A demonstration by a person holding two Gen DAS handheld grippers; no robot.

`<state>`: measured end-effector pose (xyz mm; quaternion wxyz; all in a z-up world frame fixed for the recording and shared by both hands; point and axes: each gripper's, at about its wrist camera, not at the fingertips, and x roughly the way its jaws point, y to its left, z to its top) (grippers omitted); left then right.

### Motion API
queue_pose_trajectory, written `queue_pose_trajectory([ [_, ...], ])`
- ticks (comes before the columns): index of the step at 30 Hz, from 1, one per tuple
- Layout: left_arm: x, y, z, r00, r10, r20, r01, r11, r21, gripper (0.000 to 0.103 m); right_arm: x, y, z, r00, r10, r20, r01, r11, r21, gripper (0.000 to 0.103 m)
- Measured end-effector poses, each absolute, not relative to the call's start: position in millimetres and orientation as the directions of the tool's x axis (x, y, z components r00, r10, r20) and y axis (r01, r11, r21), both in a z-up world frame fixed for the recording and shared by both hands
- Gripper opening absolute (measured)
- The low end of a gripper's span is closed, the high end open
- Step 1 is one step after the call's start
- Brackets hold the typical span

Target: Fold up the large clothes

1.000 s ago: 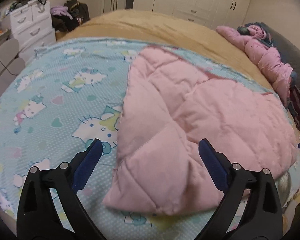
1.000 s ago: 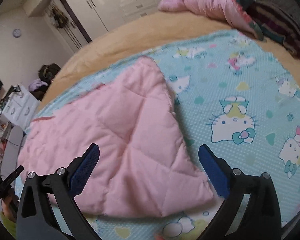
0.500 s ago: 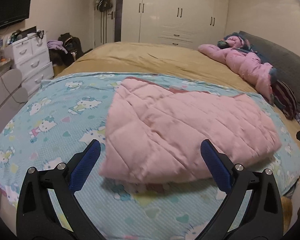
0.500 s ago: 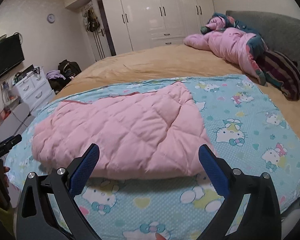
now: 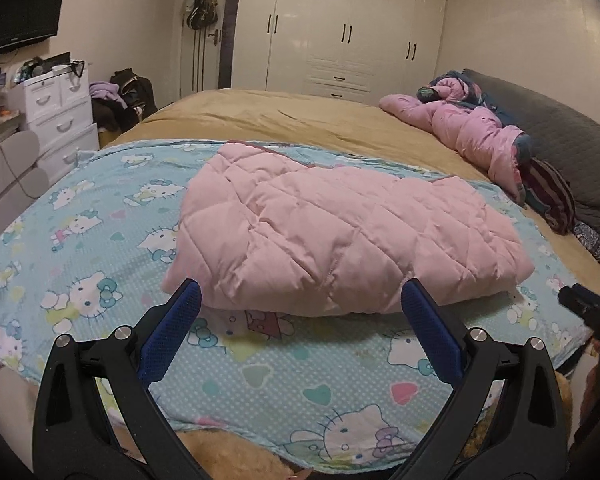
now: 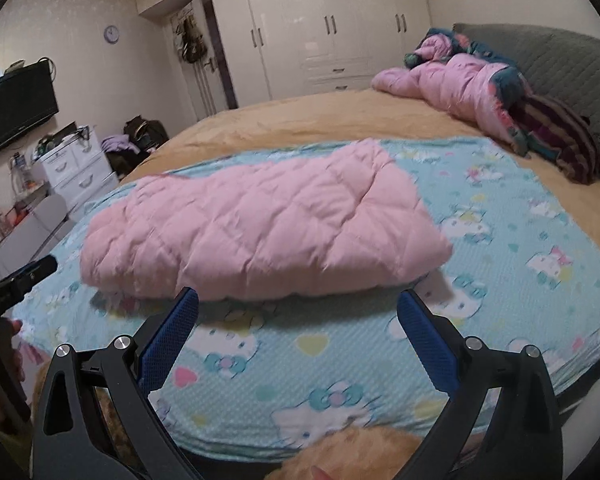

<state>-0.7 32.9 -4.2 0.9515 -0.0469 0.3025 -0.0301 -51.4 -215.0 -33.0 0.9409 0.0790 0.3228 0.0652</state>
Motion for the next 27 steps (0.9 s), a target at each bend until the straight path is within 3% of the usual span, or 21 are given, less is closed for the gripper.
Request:
queue_pose_trajectory([
  [27,-10,21,-2,0.806,-0.043,-0.591,0.017,0.999,-0.05,0.094,-55,-192,-26,0.777,0.198,-0.598,-0.123,0.979,0.164,0.099],
])
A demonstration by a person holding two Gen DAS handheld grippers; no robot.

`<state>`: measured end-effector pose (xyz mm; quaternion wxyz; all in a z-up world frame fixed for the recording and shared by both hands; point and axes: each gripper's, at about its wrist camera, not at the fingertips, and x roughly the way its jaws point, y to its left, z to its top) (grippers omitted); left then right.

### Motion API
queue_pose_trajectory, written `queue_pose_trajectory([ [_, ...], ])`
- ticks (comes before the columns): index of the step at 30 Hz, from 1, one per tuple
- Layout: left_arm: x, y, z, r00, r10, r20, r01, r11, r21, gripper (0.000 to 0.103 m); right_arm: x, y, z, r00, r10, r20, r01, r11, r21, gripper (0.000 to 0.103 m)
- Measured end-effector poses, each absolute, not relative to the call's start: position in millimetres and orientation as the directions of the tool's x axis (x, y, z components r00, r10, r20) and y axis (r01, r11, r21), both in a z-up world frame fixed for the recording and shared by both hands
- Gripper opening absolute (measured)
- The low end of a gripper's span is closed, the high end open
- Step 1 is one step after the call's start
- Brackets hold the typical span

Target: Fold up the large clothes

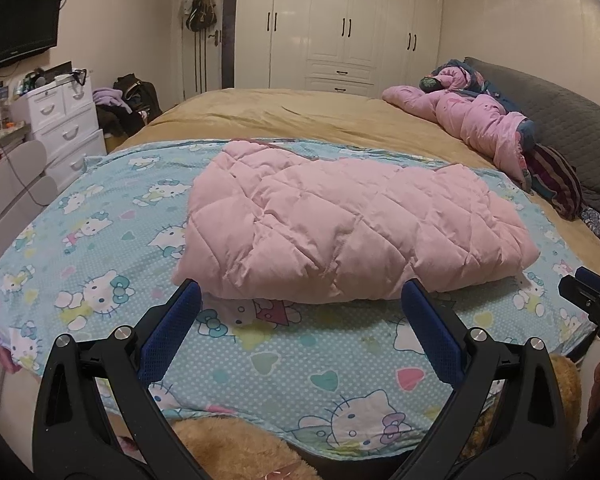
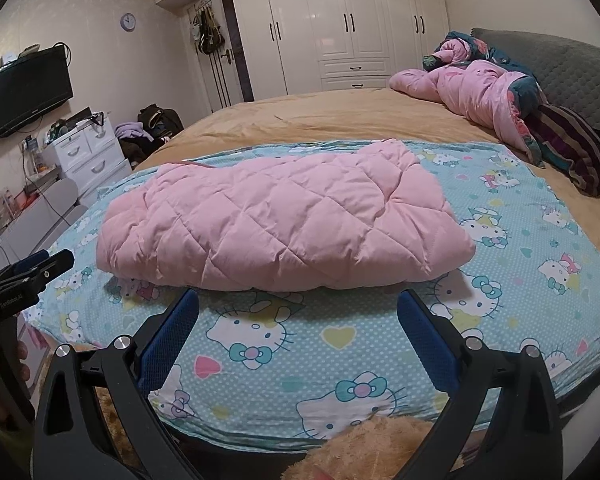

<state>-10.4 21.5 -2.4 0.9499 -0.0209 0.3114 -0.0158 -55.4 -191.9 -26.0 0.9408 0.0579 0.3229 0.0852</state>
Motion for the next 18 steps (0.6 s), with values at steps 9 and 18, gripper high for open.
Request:
queue_pose_trajectory([
  [9,-11.1,23.0,-2.8,0.805,-0.031,-0.592,0.006,0.999,-0.044,0.094,-56.1,-192.8,-25.6,0.778,0.195,-0.597,-0.118,0.979,0.166,0.099],
  [18,-12.1,25.4,-3.0,0.805,-0.022,-0.593,-0.001,0.999,-0.038,0.094,-56.7,-193.2,-25.4,0.779,0.196,-0.596,-0.118,0.979,0.168,0.099],
])
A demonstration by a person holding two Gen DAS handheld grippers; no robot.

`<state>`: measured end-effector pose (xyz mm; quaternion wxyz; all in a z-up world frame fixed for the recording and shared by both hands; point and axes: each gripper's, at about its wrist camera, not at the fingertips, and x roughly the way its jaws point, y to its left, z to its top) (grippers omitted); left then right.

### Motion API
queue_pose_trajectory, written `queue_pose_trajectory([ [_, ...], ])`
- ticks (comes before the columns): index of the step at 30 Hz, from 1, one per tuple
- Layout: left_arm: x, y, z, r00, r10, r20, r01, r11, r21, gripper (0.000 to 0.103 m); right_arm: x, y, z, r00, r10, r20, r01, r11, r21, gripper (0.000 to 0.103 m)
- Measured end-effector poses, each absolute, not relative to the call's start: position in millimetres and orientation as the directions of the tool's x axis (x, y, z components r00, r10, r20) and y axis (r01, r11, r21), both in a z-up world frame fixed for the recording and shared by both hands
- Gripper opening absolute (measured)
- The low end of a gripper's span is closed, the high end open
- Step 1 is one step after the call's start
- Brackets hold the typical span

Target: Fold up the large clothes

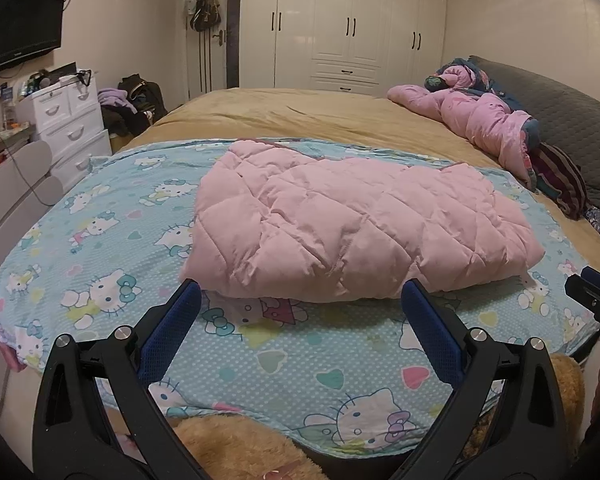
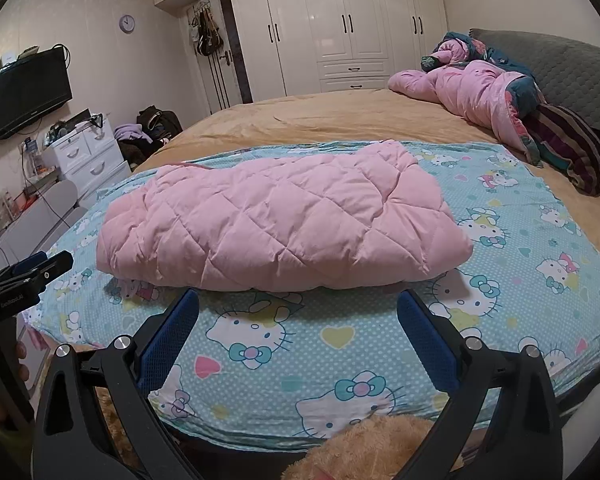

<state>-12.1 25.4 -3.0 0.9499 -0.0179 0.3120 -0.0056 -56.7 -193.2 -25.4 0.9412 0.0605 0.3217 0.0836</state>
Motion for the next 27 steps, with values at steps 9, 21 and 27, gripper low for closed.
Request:
queue_pose_trajectory([
  [9,-13.7,26.3,-2.8,0.805,-0.017,-0.593,-0.005,0.999,-0.037,0.094,-58.4,-194.3,-24.9,0.778,0.196,-0.598,-0.118,0.979,0.167,0.099],
  [21,-14.7,28.2,-2.5,0.804,-0.014,-0.595,-0.009,0.999,-0.035,0.094,-59.2,-195.7,-24.6,0.777,0.197,-0.598,-0.118,0.979,0.169,0.099],
  [27,-15.7,29.2,-2.5,0.805,-0.008,-0.593,-0.012,0.999,-0.03,0.094,-60.6,-195.5,-24.0,0.779,0.192,-0.597,-0.115,0.98,0.165,0.099],
])
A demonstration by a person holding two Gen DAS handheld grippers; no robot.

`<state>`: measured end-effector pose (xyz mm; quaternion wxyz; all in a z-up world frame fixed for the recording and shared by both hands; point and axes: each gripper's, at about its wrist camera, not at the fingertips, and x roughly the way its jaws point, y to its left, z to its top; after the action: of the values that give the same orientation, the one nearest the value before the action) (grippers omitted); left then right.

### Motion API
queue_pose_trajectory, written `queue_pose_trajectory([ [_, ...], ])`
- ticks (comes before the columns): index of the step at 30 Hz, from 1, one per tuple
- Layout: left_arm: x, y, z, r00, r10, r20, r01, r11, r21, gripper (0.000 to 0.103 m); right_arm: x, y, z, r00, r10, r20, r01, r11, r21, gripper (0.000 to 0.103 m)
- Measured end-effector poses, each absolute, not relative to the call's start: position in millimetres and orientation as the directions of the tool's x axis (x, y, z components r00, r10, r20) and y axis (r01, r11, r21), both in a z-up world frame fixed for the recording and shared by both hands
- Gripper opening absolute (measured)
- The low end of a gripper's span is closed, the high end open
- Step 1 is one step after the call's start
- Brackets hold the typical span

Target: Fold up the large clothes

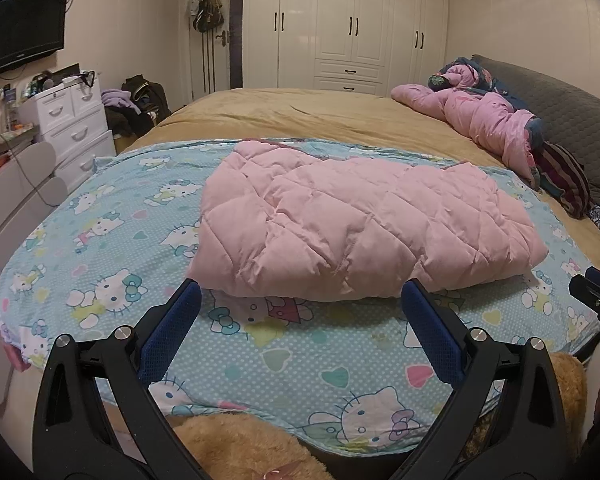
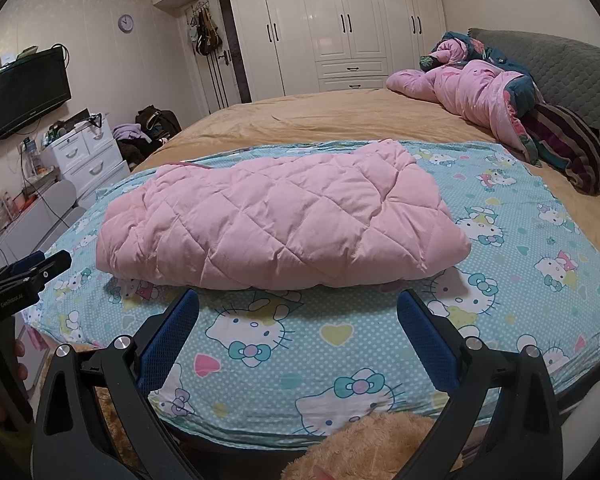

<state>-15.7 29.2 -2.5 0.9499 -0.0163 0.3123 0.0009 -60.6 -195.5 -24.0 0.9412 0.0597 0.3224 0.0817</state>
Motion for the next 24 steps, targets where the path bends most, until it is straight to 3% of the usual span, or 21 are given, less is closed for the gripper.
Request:
queue_pose_trajectory([
  [16,-16,38,-14,0.778,0.044,-0.627,-0.065,0.998,-0.011,0.094,-64,-208,-28,0.778,0.131,-0.615,-0.042,0.987,0.157,0.099],
  [21,-11,65,-24,0.759,0.065,-0.648,-0.122,0.992,-0.043,0.094,-77,-273,-39,0.781,0.003,-0.624,0.145,0.972,0.185,0.099],
  [24,7,113,-33,0.714,0.136,-0.687,-0.222,0.974,-0.038,0.094,-91,-348,-64,0.722,-0.155,-0.675,0.361,0.916,0.177,0.099],
])
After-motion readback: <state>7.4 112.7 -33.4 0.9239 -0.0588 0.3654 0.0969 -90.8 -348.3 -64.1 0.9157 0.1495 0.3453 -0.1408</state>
